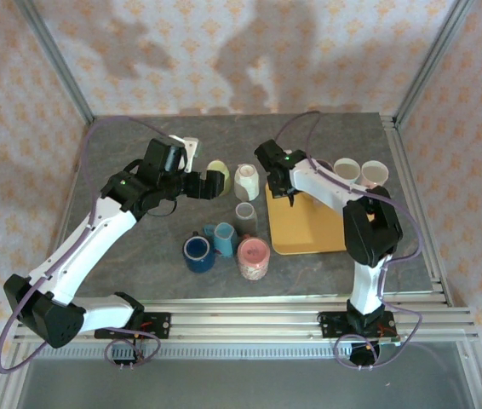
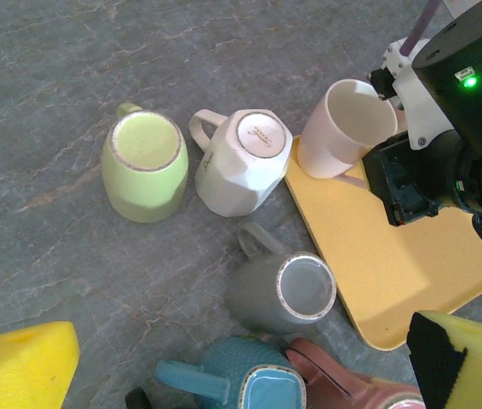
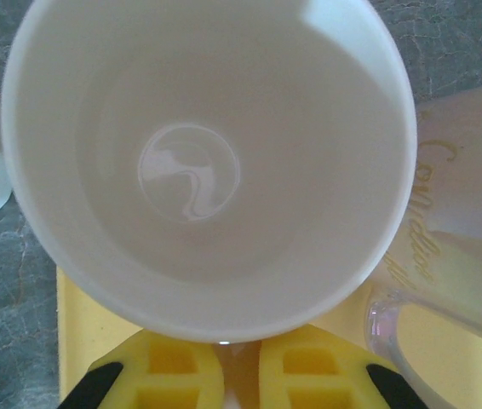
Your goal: Turn the mug right side up
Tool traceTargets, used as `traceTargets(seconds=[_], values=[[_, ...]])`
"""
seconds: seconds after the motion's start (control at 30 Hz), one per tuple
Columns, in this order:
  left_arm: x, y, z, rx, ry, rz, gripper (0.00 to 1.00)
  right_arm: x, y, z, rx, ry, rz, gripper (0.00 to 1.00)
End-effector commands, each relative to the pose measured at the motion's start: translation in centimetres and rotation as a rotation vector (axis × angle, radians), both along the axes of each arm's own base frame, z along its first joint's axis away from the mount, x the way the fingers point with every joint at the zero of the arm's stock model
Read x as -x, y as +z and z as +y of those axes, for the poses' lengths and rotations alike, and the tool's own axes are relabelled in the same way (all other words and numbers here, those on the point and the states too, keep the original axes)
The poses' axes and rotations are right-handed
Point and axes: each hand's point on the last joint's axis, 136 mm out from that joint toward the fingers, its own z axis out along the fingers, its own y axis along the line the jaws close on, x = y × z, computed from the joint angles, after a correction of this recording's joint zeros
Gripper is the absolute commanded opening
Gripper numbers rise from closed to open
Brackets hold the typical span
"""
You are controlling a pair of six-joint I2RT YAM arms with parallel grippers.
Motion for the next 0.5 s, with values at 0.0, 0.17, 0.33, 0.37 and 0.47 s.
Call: traceTargets(seconds=[0.0,0.17,0.33,0.37,0.47], values=[[0.2,0.3,0.9,-0.009,0.034,-0.011,1.0,-2.1,1.0,-0.9,0.02,-0.043,-0.072,0.0],[0.2,0.3,0.8,-0.008,0.031,-0.009,1.0,-2.7,0.7,-1.0,0.02,-0.049,-0.061,0.0],[0.1,0.3,0.8,-0.01,0.028,-0.009,1.0,-2.3,0.9,-1.2,0.021,-0.05,-0.053,0.0],[0.1,0.3,0.8,-0.011,0.029,-0.008,1.0,-2.1,0.9,-1.4,0.023,-0.052,-0.053,0.0],[0.0,0.1,0.7,-0.01,0.025,-0.002,1.0,-1.6,0.9,-1.8,0.033,-0.059,-0.05,0.0]])
